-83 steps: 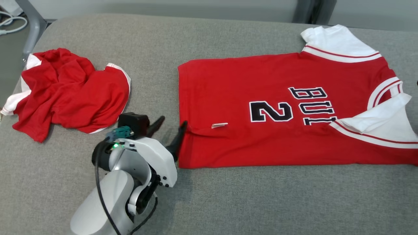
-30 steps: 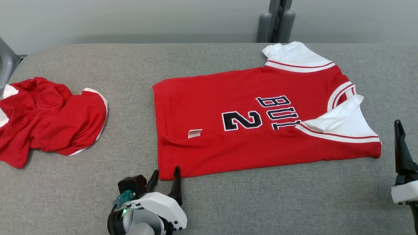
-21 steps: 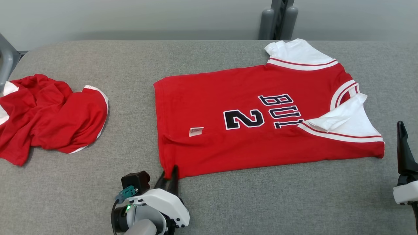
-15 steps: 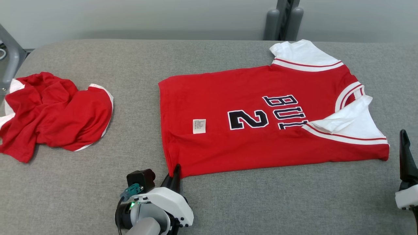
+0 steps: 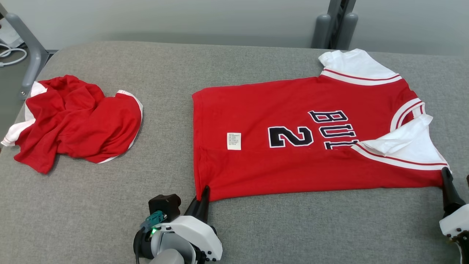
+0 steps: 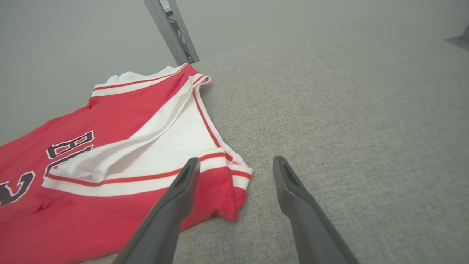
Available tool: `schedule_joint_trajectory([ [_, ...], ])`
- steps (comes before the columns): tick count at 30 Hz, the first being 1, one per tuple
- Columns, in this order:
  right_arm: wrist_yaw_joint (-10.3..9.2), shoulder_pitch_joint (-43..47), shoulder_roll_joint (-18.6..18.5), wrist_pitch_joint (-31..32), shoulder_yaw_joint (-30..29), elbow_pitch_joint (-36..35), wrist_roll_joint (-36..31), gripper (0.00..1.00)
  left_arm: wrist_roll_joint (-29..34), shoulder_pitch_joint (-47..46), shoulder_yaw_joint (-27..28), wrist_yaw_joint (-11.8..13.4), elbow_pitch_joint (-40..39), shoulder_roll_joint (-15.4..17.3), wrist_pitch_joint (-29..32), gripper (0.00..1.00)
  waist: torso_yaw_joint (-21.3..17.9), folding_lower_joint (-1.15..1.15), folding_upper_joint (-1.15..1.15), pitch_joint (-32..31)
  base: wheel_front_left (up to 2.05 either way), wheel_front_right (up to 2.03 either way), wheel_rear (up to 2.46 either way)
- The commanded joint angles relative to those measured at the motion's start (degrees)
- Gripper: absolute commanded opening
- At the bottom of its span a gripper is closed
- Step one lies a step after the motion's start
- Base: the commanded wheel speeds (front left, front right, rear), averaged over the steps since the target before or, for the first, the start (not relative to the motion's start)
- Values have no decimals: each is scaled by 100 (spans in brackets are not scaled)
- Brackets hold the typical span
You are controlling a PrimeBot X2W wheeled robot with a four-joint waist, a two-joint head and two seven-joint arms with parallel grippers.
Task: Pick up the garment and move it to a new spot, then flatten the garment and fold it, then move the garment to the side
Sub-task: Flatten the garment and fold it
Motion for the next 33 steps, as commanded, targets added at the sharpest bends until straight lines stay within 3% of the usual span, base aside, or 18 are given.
schedule_joint_trajectory([
  [1,1,-66,-59,42,70,138,153,100,46,34,11,-14,-4,42,3,0,24,0,0,4,0,0,0],
  [9,1,-296,-207,105,628,656,879,100,90,6,-31,-20,-31,43,2,0,83,0,0,40,0,0,0],
  [16,1,-473,-300,17,1222,596,1476,100,110,-14,-50,6,-39,41,2,0,66,0,0,67,0,0,0],
  [17,1,-494,-325,0,1302,584,1536,90,110,-16,-53,5,-30,41,2,0,65,0,0,64,0,0,0],
  [18,1,-500,-349,-10,1369,575,1585,37,108,-18,-59,4,-22,40,2,0,65,0,0,61,0,0,0],
  [19,1,-510,-380,-32,1440,575,1634,8,106,-22,-65,3,-13,41,2,0,65,0,0,57,0,0,0],
  [20,1,-528,-414,-53,1495,591,1674,0,104,-25,-70,3,-5,41,2,0,66,0,0,50,0,0,0],
  [33,-1,-401,-720,-244,1955,633,1926,0,346,-106,-265,-103,320,67,16,0,21,0,0,-132,0,0,0],
])
